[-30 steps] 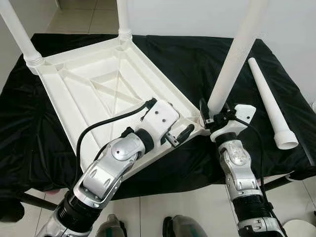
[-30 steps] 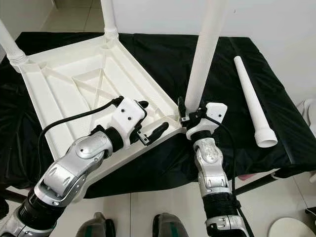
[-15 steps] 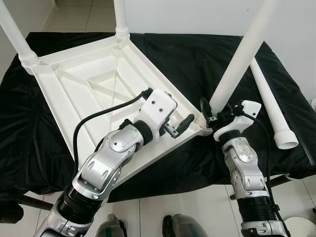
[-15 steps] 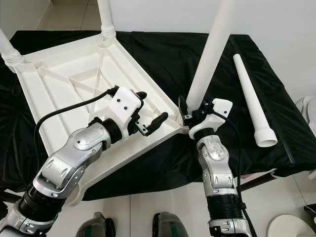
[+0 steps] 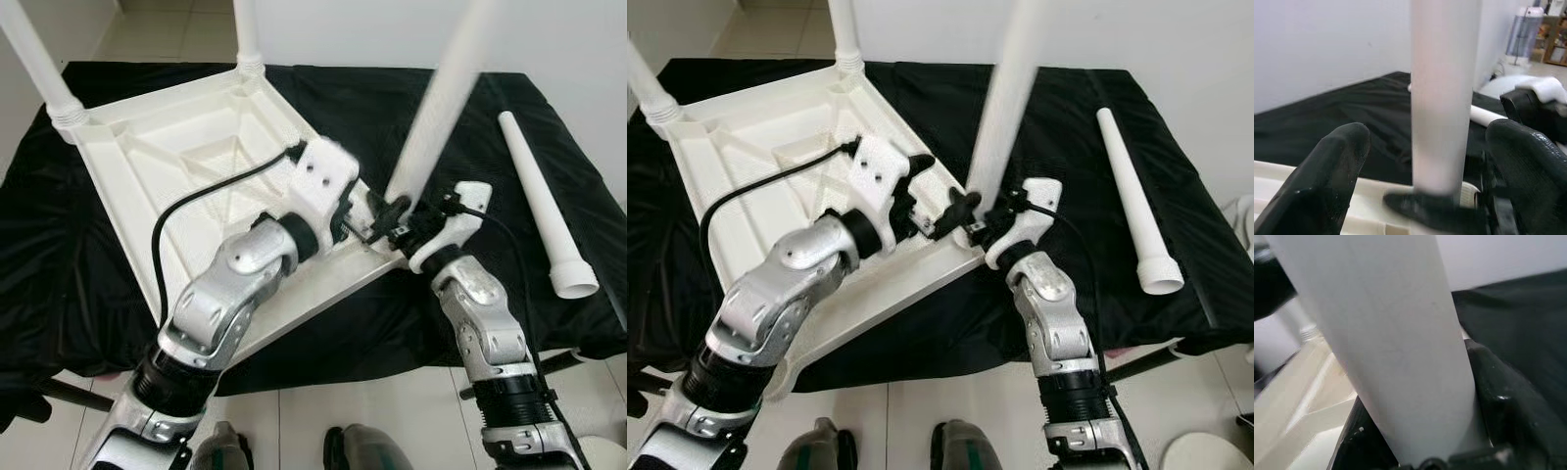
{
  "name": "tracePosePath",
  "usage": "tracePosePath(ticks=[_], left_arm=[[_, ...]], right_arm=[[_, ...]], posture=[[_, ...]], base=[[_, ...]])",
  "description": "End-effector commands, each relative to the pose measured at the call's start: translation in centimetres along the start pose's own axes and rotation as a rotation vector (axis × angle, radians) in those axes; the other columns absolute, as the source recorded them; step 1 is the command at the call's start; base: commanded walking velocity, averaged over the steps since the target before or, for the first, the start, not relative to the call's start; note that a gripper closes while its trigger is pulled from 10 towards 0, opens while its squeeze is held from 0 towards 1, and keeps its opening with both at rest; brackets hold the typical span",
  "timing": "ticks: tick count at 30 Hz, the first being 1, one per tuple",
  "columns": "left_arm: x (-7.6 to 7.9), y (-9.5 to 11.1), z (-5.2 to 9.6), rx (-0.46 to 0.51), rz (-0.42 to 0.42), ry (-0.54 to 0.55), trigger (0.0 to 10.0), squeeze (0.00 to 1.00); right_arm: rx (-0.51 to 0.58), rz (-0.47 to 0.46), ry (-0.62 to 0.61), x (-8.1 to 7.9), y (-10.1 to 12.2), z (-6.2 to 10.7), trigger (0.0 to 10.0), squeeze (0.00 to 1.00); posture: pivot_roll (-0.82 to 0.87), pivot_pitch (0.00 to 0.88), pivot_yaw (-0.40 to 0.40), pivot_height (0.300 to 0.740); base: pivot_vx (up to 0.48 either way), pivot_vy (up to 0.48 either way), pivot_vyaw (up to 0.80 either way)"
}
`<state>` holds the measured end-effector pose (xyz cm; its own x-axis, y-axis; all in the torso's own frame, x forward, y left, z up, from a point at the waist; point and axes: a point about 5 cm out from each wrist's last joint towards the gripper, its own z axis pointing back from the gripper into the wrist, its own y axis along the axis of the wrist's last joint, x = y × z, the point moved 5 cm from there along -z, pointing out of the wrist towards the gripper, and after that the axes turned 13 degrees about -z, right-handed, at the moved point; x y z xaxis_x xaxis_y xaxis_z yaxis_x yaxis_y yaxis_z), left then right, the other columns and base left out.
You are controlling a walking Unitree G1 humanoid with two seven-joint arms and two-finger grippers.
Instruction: Building children table
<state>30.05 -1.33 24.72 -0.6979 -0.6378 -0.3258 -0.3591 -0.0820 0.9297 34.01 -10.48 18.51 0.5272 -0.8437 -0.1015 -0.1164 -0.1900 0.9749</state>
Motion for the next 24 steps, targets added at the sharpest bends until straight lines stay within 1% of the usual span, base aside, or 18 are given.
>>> tracePosePath(ticks=[1, 2, 3, 6, 8, 11, 17, 24], left_arm=[[1.0, -0.1, 0.0, 0.009, 0.018, -0.103, 10.0, 0.00], [1.1, 0.3, -0.4, 0.024, 0.029, -0.108, 10.0, 0.00], [1.1, 0.3, -0.4, 0.024, 0.029, -0.108, 10.0, 0.00], [0.9, 1.6, -1.3, 0.062, 0.060, -0.121, 10.0, 0.00], [0.9, 1.6, -1.3, 0.062, 0.060, -0.121, 10.0, 0.00], [0.2, 2.4, -1.8, 0.076, 0.055, -0.125, 10.0, 0.00], [-0.2, 3.1, -2.0, 0.092, 0.061, -0.125, 10.0, 0.00], [-0.9, 4.2, -2.5, 0.123, 0.106, -0.124, 10.0, 0.00]], right_arm=[[0.006, 0.020, 0.019, -0.3, 0.4, 0.0, 10.0, 0.00], [-0.007, 0.048, 0.058, -0.9, 0.4, -0.2, 10.0, 0.00], [-0.007, 0.048, 0.058, -0.9, 0.4, -0.2, 10.0, 0.00], [-0.041, 0.088, 0.135, -1.8, 0.3, -0.6, 10.0, 0.00], [-0.041, 0.088, 0.135, -1.8, 0.3, -0.6, 10.0, 0.00], [-0.072, 0.145, 0.200, -2.5, 0.2, -0.6, 10.0, 0.00], [-0.087, 0.175, 0.225, -2.6, 0.1, -0.5, 10.0, 0.00], [-0.099, 0.196, 0.242, -2.7, 0.0, -0.4, 10.0, 0.00]], posture=[[-0.10, 0.028, -0.026, 0.740], [-0.10, 0.026, -0.027, 0.740], [-0.10, 0.026, -0.027, 0.740], [-0.10, 0.024, -0.027, 0.740], [-0.10, 0.024, -0.027, 0.740], [-0.09, 0.030, -0.026, 0.740], [-0.10, 0.033, -0.026, 0.740], [-0.10, 0.041, -0.026, 0.740]], base=[[0.000, 0.000, 0.00], [0.000, 0.000, 0.00], [0.000, 0.000, 0.00], [0.000, 0.000, 0.00], [0.000, 0.000, 0.00], [0.000, 0.000, 0.00], [0.000, 0.000, 0.00], [0.000, 0.000, 0.00]])
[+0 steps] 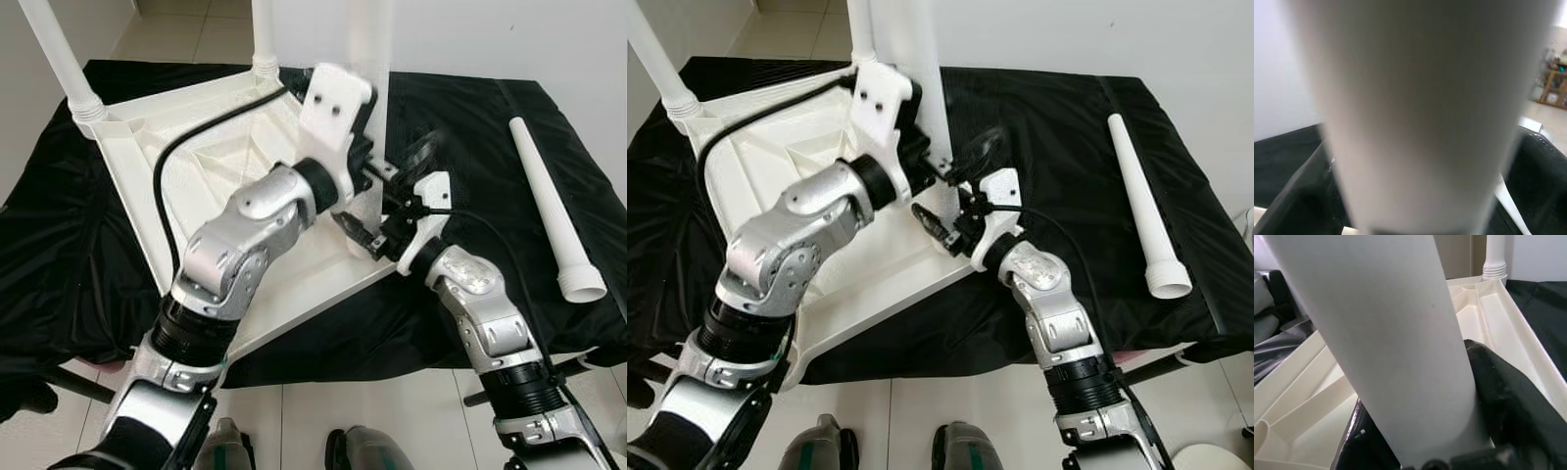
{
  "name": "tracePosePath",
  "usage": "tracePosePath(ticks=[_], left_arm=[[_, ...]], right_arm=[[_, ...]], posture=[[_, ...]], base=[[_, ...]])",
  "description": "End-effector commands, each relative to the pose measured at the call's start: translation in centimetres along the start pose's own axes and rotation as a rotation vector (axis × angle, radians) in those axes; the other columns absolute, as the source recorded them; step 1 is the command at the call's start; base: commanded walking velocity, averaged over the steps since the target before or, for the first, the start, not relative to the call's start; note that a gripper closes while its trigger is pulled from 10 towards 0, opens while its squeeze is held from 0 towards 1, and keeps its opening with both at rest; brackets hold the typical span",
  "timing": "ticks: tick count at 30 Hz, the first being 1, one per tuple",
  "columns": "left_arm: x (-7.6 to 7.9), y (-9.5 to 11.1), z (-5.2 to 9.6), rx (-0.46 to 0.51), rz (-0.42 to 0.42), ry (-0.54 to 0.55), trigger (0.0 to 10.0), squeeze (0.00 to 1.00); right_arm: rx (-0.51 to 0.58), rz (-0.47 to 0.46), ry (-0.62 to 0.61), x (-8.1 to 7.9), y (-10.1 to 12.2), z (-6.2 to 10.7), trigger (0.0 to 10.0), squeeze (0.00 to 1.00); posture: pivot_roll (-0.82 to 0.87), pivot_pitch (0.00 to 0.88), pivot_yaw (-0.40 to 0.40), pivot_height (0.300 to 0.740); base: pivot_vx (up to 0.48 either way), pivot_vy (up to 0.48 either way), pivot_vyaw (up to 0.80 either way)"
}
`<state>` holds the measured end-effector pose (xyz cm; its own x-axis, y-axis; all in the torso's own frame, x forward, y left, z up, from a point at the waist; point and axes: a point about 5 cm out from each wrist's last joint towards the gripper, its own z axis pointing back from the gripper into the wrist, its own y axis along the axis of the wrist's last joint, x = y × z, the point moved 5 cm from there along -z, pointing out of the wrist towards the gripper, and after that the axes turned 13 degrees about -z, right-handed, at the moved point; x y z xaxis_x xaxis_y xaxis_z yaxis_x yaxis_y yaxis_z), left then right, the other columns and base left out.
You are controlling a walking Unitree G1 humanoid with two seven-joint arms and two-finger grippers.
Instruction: Building children table
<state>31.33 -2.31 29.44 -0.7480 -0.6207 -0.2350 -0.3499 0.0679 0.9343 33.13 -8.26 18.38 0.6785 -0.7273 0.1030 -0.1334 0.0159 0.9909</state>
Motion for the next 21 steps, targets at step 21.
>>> tracePosePath(ticks=[21], left_arm=[[2.7, -1.2, -0.1, -0.034, 0.101, -0.163, 10.0, 0.00]], right_arm=[[0.088, 0.017, -0.031, 0.7, 2.1, -0.2, 10.0, 0.00]], posture=[[-0.10, 0.044, -0.019, 0.740]], base=[[0.000, 0.000, 0.00]])
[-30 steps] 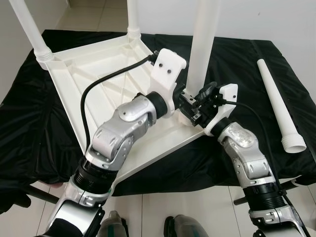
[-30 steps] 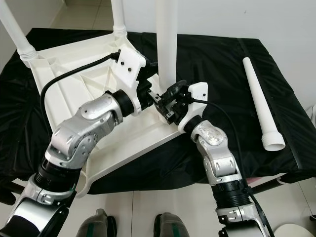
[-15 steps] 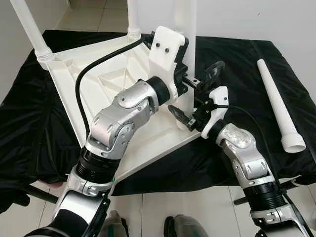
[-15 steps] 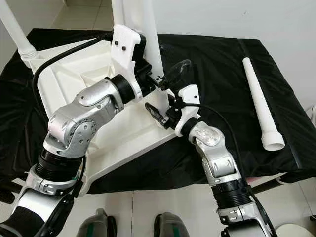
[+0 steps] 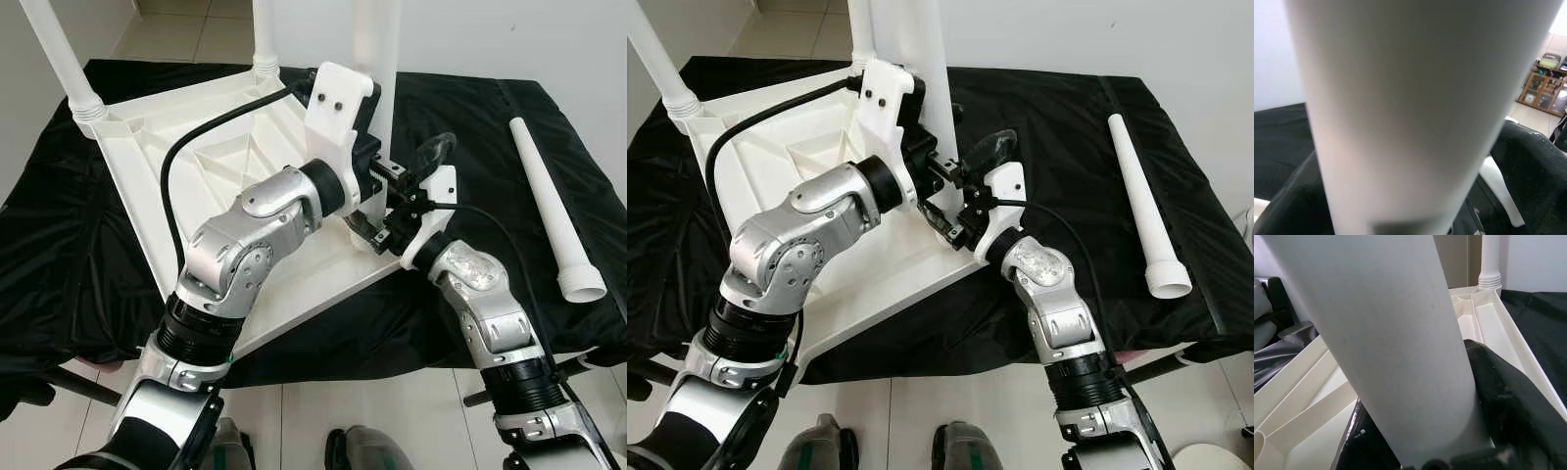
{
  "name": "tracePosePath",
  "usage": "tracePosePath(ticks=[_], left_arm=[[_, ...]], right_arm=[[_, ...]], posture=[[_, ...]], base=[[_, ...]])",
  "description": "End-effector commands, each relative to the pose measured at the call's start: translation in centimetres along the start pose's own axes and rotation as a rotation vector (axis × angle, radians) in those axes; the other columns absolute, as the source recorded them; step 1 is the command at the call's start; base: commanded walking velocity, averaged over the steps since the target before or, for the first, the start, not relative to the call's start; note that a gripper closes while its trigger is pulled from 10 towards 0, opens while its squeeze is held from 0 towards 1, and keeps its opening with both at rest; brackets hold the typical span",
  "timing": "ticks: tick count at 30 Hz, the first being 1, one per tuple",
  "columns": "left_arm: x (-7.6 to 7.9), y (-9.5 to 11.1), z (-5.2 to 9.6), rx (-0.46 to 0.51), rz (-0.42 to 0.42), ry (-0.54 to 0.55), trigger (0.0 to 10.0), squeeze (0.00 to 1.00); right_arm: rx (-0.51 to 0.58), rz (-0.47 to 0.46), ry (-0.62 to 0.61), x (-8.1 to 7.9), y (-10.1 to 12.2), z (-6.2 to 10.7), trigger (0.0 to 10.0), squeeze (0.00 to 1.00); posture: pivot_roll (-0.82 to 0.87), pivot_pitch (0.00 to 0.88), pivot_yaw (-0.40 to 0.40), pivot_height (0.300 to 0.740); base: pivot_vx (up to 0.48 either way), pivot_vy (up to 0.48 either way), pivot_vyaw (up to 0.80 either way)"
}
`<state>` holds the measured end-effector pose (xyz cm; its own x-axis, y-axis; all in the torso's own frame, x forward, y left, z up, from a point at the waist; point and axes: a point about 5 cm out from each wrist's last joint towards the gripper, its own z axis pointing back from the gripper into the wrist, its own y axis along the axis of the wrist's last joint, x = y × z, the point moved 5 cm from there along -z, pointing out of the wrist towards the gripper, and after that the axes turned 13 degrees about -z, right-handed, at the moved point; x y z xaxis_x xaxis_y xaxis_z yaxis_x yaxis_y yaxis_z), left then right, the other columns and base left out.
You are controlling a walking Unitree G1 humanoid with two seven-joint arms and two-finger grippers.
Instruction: Building children table
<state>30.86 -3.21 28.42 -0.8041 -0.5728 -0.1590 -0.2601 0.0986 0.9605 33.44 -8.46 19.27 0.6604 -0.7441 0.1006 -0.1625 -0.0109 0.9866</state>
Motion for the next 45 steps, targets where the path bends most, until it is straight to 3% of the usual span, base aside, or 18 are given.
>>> tracePosePath(ticks=[1, 9, 15, 24, 25, 26, 45], left_arm=[[1.5, -0.7, 0.1, -0.018, 0.008, -0.111, 10.0, 0.00], [0.9, -0.3, 0.1, -0.012, 0.014, -0.094, 10.0, 0.00], [-0.2, 1.4, 0.0, 0.034, 0.014, -0.066, 10.0, 0.00], [-0.2, 1.8, 0.1, 0.046, 0.012, -0.068, 10.0, 0.00], [-0.1, 1.8, 0.1, 0.047, 0.011, -0.068, 4.4, 0.00], [-0.1, 1.9, 0.1, 0.048, 0.010, -0.068, 0.3, 0.00], [-1.0, 2.1, 0.1, 0.060, -0.007, -0.005, 0.0, 0.00]], right_arm=[[0.056, 0.013, -0.012, 0.4, 1.4, -0.1, 10.0, 0.00], [0.054, 0.010, -0.010, 0.3, 1.4, -0.1, 10.0, 0.00], [0.046, 0.007, -0.009, 0.3, 1.1, 0.1, 10.0, 0.00], [0.045, 0.009, -0.007, 0.2, 1.0, 0.1, 10.0, 0.00], [0.045, 0.008, -0.008, 0.2, 1.0, 0.1, 10.0, 0.00], [0.046, 0.009, -0.008, 0.2, 1.0, 0.1, 10.0, 0.00], [0.033, -0.001, -0.028, 0.5, 0.8, 0.1, 10.0, 0.00]], posture=[[-0.10, 0.045, -0.017, 0.740], [-0.10, 0.047, -0.018, 0.740], [-0.10, 0.048, -0.018, 0.740], [-0.10, 0.048, -0.018, 0.740], [-0.10, 0.048, -0.019, 0.740], [-0.10, 0.047, -0.018, 0.740], [-0.10, 0.047, -0.021, 0.740]], base=[[0.000, 0.000, 0.00], [0.000, 0.000, 0.00], [0.000, 0.000, 0.00], [0.000, 0.000, 0.00], [0.000, 0.000, 0.00], [0.000, 0.000, 0.00], [0.000, 0.000, 0.00]])
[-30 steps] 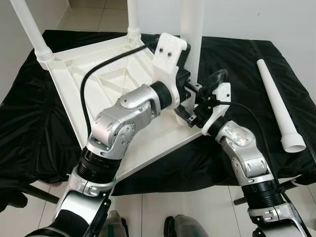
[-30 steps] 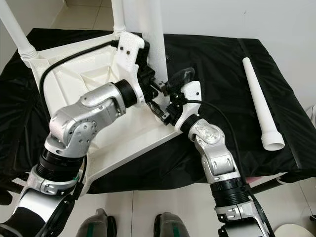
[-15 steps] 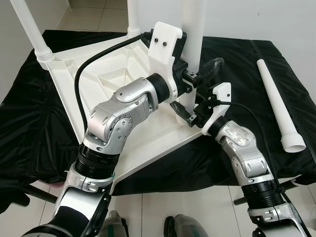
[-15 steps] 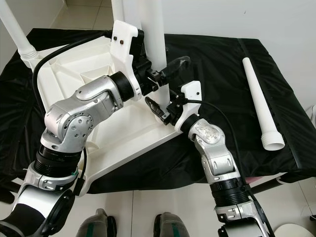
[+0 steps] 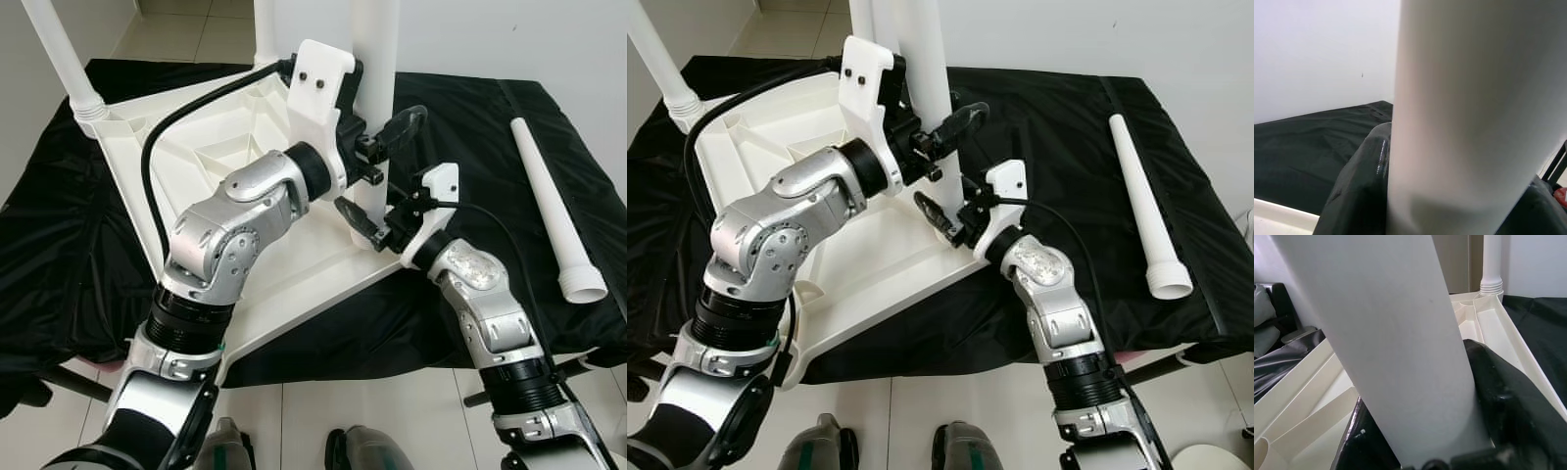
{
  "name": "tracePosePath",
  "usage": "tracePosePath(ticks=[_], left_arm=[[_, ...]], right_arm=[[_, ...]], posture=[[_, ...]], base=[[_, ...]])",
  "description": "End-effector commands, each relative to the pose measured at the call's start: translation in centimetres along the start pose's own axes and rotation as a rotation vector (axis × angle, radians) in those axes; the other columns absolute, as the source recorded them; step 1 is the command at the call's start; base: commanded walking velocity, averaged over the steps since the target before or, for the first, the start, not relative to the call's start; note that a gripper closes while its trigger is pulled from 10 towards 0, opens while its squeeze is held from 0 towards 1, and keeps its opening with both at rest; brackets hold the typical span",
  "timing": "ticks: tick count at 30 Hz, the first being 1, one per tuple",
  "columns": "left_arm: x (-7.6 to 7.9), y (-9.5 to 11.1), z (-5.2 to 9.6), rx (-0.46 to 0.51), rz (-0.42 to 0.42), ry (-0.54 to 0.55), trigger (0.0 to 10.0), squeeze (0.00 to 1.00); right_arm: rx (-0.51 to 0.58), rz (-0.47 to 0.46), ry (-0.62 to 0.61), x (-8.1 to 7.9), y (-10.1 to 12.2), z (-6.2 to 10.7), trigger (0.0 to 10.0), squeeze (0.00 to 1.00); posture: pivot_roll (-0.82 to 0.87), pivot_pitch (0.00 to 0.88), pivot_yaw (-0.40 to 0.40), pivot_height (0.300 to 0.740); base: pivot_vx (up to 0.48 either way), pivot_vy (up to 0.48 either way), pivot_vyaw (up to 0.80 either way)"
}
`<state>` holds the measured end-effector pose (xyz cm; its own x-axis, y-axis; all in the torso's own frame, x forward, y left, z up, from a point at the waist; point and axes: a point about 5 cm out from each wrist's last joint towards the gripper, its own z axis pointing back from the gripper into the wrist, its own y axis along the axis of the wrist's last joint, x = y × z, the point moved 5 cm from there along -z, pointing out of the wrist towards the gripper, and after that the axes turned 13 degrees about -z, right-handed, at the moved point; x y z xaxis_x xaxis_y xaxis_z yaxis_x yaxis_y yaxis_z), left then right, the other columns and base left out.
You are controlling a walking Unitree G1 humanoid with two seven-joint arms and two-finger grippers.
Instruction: Building children table
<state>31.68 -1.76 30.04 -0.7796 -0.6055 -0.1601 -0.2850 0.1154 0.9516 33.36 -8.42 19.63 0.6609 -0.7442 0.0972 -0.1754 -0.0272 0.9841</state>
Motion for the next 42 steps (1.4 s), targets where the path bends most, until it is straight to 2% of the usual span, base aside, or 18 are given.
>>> tracePosePath(ticks=[1, 2, 3, 7, 8, 10, 12, 15, 16, 18, 19, 20, 25, 29, 31, 33, 38, 42], left_arm=[[0.4, 0.6, -0.3, 0.025, 0.000, -0.022, 0.0, 0.00], [0.4, 0.6, -0.3, 0.025, 0.000, -0.022, 0.0, 0.00], [-0.1, 0.5, -0.4, 0.013, 0.001, 0.010, 10.0, 0.00], [-1.2, 0.6, -0.7, -0.003, -0.003, 0.081, 10.0, 0.00], [-1.8, 0.7, -0.8, -0.011, -0.025, 0.131, 10.0, 0.00], [-1.8, 0.7, -0.8, -0.011, -0.025, 0.131, 10.0, 0.00], [-2.8, 0.8, -1.1, -0.030, -0.068, 0.210, 10.0, 0.00], [-3.2, 0.8, -1.2, -0.049, -0.101, 0.251, 10.0, 0.00], [-3.7, 0.9, -1.4, -0.065, -0.139, 0.293, 10.0, 0.00], [-3.7, 0.9, -1.4, -0.065, -0.139, 0.293, 10.0, 0.00], [-4.1, 0.9, -1.7, -0.079, -0.173, 0.337, 10.0, 0.00], [-4.5, 1.1, -2.0, -0.086, -0.199, 0.383, 10.0, 0.00], [-5.7, 1.0, -2.3, -0.094, -0.199, 0.510, 10.0, 0.00], [-6.3, 0.9, -2.2, -0.099, -0.187, 0.546, 10.0, 0.00], [-7.3, 0.9, -2.1, -0.093, -0.147, 0.609, 10.0, 0.00], [-7.5, 1.0, -2.1, -0.088, -0.134, 0.627, 10.0, 0.00], [-7.2, 1.8, -2.5, -0.063, -0.125, 0.624, 10.0, 0.00], [-7.0, 2.4, -2.8, -0.044, -0.127, 0.622, 10.0, 0.00]], right_arm=[[0.003, -0.013, -0.046, 0.9, 0.3, 0.0, 10.0, 0.00], [0.003, -0.013, -0.046, 0.9, 0.3, 0.0, 10.0, 0.00], [0.000, -0.047, -0.065, 1.3, 0.3, -0.1, 10.0, 1.00], [0.014, -0.070, -0.125, 2.3, 0.5, -0.2, 10.0, 1.00], [0.026, -0.065, -0.165, 2.8, 0.7, -0.4, 10.0, 1.00], [0.026, -0.065, -0.165, 2.8, 0.7, -0.4, 10.0, 1.00], [0.046, -0.051, -0.235, 3.5, 0.9, -0.9, 10.0, 1.00], [0.057, -0.047, -0.261, 3.6, 1.0, -1.2, 10.0, 1.00], [0.068, -0.036, -0.283, 3.6, 1.2, -1.5, 10.0, 1.00], [0.068, -0.036, -0.283, 3.6, 1.2, -1.5, 10.0, 1.00], [0.078, -0.030, -0.308, 3.4, 1.3, -2.1, 10.0, 0.55], [0.084, -0.016, -0.340, 3.1, 1.3, -2.8, 10.0, 0.00], [0.063, 0.077, -0.465, 2.7, 1.0, -4.4, 10.0, 0.00], [0.058, 0.096, -0.493, 2.6, 0.9, -4.8, 10.0, 0.00], [0.076, 0.107, -0.569, 2.6, 0.8, -5.6, 10.0, 0.00], [0.088, 0.104, -0.593, 2.5, 0.8, -5.9, 10.0, 0.00], [0.131, 0.053, -0.639, 2.0, 0.8, -6.6, 10.0, 0.00], [0.126, 0.058, -0.658, 1.8, 0.3, -6.8, 10.0, 0.00]], posture=[[-0.10, 0.044, -0.023, 0.740], [-0.10, 0.044, -0.023, 0.740], [-0.10, 0.044, -0.023, 0.740], [-0.10, 0.033, -0.028, 0.740], [-0.09, 0.029, -0.032, 0.740], [-0.09, 0.029, -0.032, 0.740], [-0.09, 0.021, -0.036, 0.740], [-0.09, 0.017, -0.037, 0.740], [-0.09, 0.013, -0.040, 0.740], [-0.09, 0.013, -0.040, 0.740], [-0.09, 0.007, -0.042, 0.740], [-0.09, 0.003, -0.044, 0.740], [-0.09, 0.000, -0.047, 0.740], [-0.09, 0.000, -0.048, 0.740], [-0.09, 0.000, -0.048, 0.740], [-0.09, 0.000, -0.049, 0.740], [-0.07, 0.000, -0.056, 0.740], [-0.06, 0.000, -0.063, 0.740]], base=[[0.000, 0.000, 0.00], [0.000, 0.000, 0.00], [0.000, 0.000, 0.00], [0.000, 0.000, 0.00], [0.000, 0.000, 0.00], [0.000, 0.000, 0.00], [0.000, 0.000, 0.00], [0.000, 0.000, 0.00], [0.000, 0.000, 0.00], [0.000, 0.000, 0.00], [0.000, 0.000, 0.00], [0.000, 0.000, 0.00], [0.000, 0.000, 0.00], [0.000, 0.000, 0.00], [0.000, 0.000, 0.00], [0.000, 0.000, 0.00], [0.000, 0.000, 0.00], [0.000, 0.000, 0.00]])
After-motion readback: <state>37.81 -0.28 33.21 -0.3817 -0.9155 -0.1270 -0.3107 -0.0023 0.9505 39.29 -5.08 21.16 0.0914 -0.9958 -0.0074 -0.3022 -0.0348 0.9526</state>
